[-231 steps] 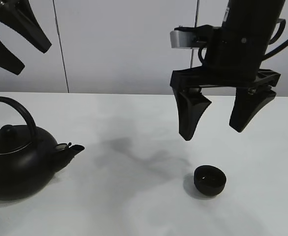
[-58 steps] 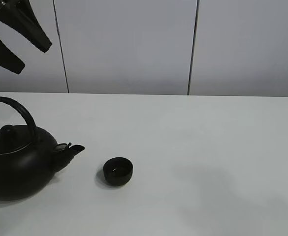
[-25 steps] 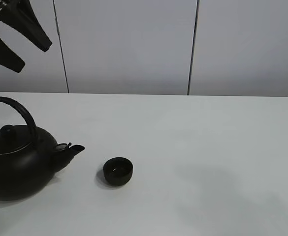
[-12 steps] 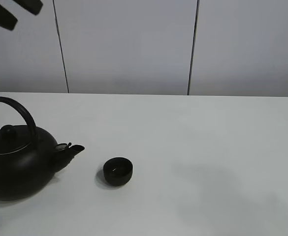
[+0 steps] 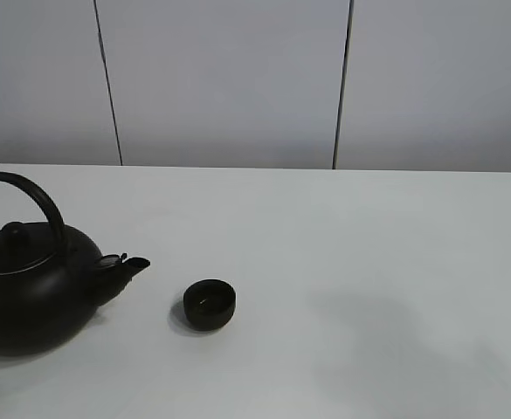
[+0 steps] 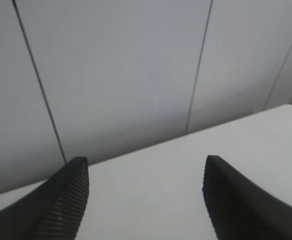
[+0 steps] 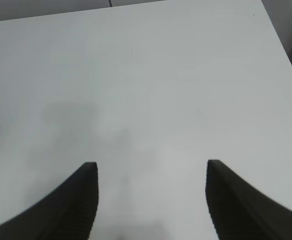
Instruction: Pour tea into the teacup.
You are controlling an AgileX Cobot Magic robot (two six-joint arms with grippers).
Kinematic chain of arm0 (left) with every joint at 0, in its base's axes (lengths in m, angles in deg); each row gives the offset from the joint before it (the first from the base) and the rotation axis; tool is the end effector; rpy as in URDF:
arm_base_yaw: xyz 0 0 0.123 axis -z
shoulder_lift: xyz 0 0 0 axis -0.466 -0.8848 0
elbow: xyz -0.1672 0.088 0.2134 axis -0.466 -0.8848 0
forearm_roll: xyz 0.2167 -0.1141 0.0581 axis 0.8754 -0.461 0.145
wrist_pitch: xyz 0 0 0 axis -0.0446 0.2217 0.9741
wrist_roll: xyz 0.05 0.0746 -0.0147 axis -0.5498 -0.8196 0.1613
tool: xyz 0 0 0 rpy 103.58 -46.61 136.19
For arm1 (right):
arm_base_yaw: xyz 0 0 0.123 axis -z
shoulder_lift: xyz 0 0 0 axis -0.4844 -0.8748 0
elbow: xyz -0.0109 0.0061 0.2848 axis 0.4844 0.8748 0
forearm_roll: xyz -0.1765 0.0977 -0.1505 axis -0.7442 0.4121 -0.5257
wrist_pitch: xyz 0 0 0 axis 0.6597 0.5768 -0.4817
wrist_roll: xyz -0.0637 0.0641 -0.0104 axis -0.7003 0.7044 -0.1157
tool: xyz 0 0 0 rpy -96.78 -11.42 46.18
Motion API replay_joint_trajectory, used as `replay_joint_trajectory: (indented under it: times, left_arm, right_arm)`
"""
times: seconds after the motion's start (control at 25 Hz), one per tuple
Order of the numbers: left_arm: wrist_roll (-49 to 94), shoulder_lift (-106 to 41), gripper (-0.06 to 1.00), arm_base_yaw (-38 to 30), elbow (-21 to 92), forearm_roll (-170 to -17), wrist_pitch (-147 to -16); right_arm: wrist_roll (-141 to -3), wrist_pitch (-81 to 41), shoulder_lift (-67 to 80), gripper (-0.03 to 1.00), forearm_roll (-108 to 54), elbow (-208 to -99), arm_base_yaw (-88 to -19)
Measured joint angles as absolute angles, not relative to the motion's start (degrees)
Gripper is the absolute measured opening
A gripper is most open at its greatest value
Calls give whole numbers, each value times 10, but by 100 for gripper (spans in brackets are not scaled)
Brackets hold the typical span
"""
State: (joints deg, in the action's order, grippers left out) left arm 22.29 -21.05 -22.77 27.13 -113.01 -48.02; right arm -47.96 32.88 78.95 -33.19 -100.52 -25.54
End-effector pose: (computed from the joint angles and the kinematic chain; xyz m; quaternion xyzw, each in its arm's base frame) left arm 0.2157 -0.0492 0.4469 0.1814 0.7839 -0.1263 0.5802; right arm -0.0008 0.0019 0.2671 0.0373 0.8694 0.0032 0.4927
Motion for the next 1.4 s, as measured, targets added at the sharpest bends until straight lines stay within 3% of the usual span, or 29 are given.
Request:
replay_joint_trajectory:
  times: [0.32, 0.6, 0.92, 1.16, 1.4]
  left_arm:
    - [317, -31, 48, -228, 34, -995, -618]
    - [418, 13, 48, -228, -137, -878, -719]
    - [462, 13, 48, -228, -238, -831, -783]
    - [509, 13, 56, -228, -306, -836, -904]
    - [641, -43, 57, -228, -352, -721, -1050]
  right_arm:
    - [-480, 329, 790, 43, -332, -1005, -255]
    - [-480, 329, 790, 43, -332, -1005, -255]
    - [-480, 329, 790, 43, -332, -1005, -255]
    - [-480, 329, 790, 43, -332, -1005, -255]
    - [-480, 328, 790, 43, -332, -1005, -255]
